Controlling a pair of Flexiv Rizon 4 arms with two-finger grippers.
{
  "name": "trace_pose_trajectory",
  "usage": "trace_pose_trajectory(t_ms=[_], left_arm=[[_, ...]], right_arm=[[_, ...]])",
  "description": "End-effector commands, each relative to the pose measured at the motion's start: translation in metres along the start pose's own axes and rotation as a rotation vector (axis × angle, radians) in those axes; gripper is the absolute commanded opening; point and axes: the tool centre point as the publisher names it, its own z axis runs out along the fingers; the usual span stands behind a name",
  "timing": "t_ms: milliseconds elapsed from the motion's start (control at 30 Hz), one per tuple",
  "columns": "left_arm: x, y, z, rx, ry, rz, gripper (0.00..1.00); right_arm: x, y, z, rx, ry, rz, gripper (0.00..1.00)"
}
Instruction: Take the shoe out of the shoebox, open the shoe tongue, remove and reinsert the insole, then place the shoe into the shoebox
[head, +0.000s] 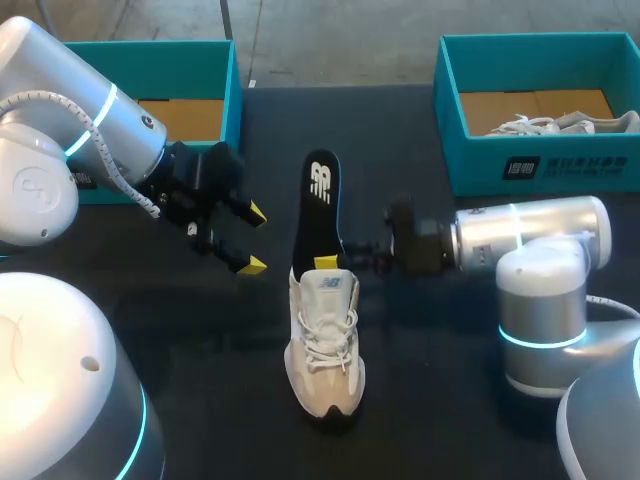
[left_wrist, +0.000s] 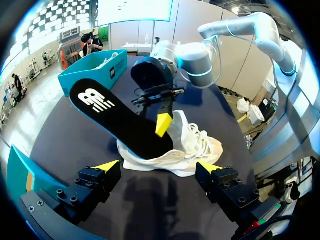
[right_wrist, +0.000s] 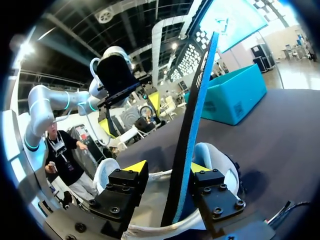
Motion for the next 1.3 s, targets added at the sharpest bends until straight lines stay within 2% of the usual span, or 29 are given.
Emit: trace_pose_trajectory(t_ms=[33,267,300,367,400,600,833,1300], left_arm=[[0.001,0.0,0.0,-0.003,-0.001,0.0,1.0],[0.001,0.0,0.0,-0.003,-0.001,0.0,1.0],[0.001,0.0,0.0,-0.003,-0.001,0.0,1.0],[0.001,0.0,0.0,-0.003,-0.001,0.0,1.0],[0.001,0.0,0.0,-0.003,-0.001,0.0,1.0],[0.001,0.0,0.0,-0.003,-0.001,0.0,1.0],[0.001,0.0,0.0,-0.003,-0.001,0.0,1.0],[0.001,0.0,0.0,-0.003,-0.001,0.0,1.0]], right_arm=[[-0.005,0.011,0.007,0.026,0.008,-0.006,0.47],[-0.007,0.021,0.01,0.056,0.017,-0.024,0.43],[-0.008,0.021,0.011,0.062,0.019,-0.021,0.38],[-0.008,0.02,0.01,0.07,0.019,-0.017,0.2],[-0.008,0.019,0.01,0.075,0.018,-0.015,0.0],[-0.006,0.011,0.007,0.113,0.017,0.005,0.0],[-0.003,-0.008,0.007,0.168,0.017,0.043,0.0],[-0.001,-0.036,0.009,0.183,0.022,0.105,0.0]])
